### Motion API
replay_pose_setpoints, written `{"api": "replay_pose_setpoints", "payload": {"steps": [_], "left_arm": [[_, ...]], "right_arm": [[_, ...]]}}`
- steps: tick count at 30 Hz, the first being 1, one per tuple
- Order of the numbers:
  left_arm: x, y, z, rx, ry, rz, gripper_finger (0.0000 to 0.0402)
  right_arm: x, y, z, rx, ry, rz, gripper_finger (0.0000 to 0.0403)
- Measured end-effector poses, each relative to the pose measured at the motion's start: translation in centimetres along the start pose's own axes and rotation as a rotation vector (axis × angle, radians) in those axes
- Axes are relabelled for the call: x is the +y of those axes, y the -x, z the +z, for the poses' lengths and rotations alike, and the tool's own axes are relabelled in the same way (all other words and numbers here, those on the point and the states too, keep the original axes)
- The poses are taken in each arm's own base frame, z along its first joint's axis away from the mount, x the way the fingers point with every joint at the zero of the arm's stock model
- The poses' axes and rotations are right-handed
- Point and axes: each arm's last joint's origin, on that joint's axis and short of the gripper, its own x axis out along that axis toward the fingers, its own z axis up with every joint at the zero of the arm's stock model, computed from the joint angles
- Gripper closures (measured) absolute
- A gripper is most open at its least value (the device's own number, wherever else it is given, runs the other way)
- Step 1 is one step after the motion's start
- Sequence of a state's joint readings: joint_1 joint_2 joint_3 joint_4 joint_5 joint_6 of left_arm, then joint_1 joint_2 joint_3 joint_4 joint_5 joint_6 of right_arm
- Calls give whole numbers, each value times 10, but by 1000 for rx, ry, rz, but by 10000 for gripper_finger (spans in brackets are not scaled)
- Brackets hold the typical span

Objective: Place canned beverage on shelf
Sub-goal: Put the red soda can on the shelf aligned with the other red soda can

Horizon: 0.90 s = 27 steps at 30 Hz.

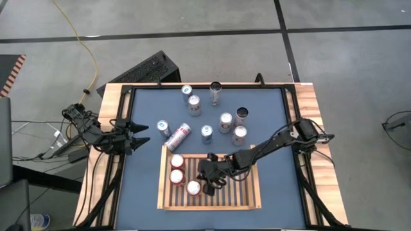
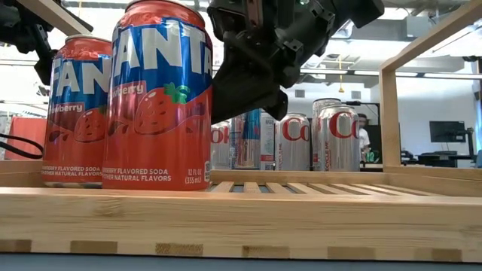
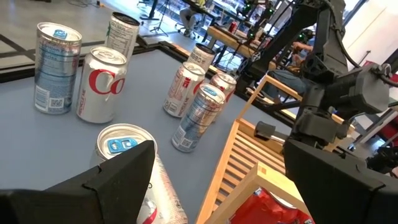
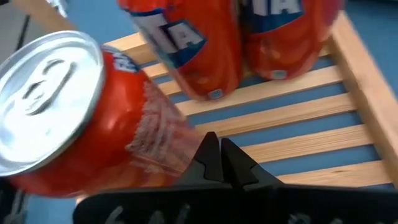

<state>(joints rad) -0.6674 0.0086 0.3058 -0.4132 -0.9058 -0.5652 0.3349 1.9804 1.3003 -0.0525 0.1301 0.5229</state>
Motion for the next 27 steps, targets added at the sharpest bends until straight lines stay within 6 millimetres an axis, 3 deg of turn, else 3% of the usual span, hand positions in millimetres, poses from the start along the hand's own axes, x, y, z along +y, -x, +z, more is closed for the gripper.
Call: {"api": "replay_pose_setpoints", "payload": {"steps": [16, 21, 27], "left_arm": [[0, 0, 0, 0, -12, 0, 53], [0, 0, 0, 0, -23, 0, 53], [0, 0, 0, 0, -22, 0, 53]], "right_arm": [[14, -21, 15, 80, 27, 55, 403], [13, -16, 16, 97, 38, -37, 403], [30, 16, 22, 58, 4, -103, 403]]}}
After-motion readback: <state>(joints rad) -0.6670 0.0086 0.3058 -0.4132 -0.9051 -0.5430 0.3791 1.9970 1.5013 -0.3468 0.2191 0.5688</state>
